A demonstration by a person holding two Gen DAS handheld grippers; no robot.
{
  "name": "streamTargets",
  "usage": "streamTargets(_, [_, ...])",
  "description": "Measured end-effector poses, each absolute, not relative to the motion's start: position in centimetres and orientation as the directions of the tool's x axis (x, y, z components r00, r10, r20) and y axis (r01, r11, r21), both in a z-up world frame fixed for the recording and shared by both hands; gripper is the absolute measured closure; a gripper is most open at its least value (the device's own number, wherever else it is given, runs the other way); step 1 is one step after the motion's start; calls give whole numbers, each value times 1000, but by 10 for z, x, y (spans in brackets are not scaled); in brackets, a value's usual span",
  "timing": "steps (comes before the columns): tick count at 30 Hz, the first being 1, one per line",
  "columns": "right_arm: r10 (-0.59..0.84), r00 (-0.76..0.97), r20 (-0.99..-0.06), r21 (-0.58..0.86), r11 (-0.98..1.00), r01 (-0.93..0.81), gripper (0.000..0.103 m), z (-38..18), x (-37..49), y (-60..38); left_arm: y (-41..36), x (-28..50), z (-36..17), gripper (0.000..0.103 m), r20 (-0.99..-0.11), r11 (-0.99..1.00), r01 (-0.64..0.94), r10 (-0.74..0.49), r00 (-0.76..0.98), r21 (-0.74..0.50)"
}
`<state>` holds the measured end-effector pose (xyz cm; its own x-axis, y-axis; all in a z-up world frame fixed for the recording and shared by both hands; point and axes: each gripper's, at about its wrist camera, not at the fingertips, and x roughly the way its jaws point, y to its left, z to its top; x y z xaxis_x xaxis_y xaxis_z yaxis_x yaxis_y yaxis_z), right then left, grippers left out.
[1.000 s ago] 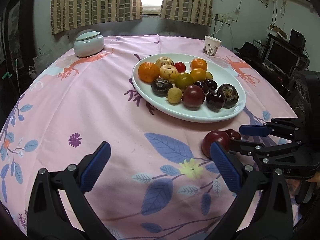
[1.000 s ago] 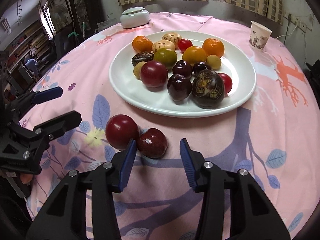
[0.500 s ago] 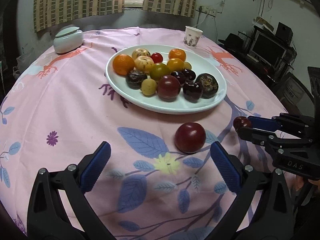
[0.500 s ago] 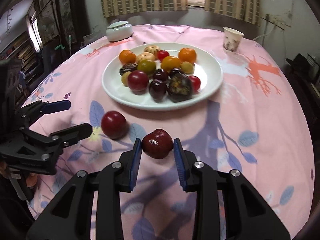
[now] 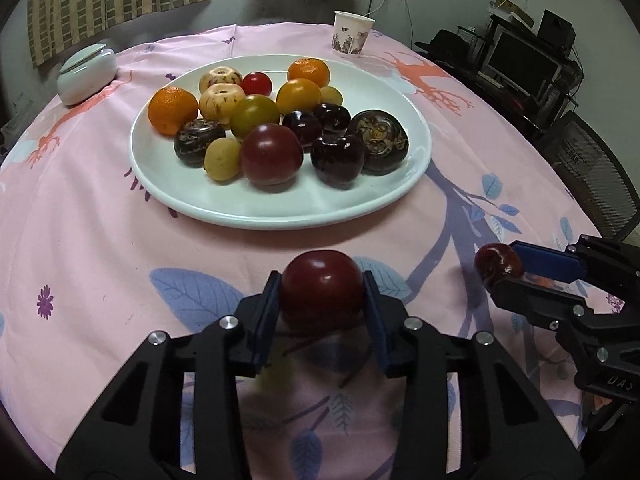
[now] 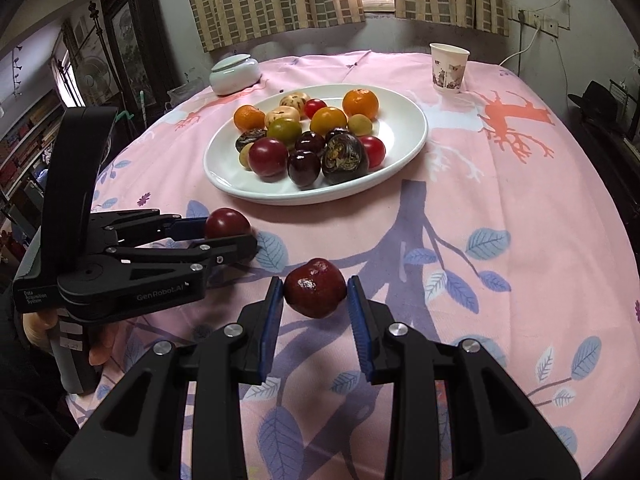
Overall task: Organize fruits
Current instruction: 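Grasp a red plum with the left tool while the right tool grasps another red plum, then place the plum on the plate with the left tool while the right tool places its plum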
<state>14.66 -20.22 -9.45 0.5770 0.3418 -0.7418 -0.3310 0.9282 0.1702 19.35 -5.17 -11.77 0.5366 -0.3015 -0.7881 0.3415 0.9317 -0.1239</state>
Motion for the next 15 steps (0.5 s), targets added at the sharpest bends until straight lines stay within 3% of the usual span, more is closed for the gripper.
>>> streamTargets(9, [342,580,-739,164,927,-338,70,-88,144,-200,-48,175,-103,63,-780,926,356,-317,539,-130])
streamTargets(15, [339,583,-738,113,915,-388,70,-65,149,-189,-42,174,-59,63,-754,915,382,-340,563,-128])
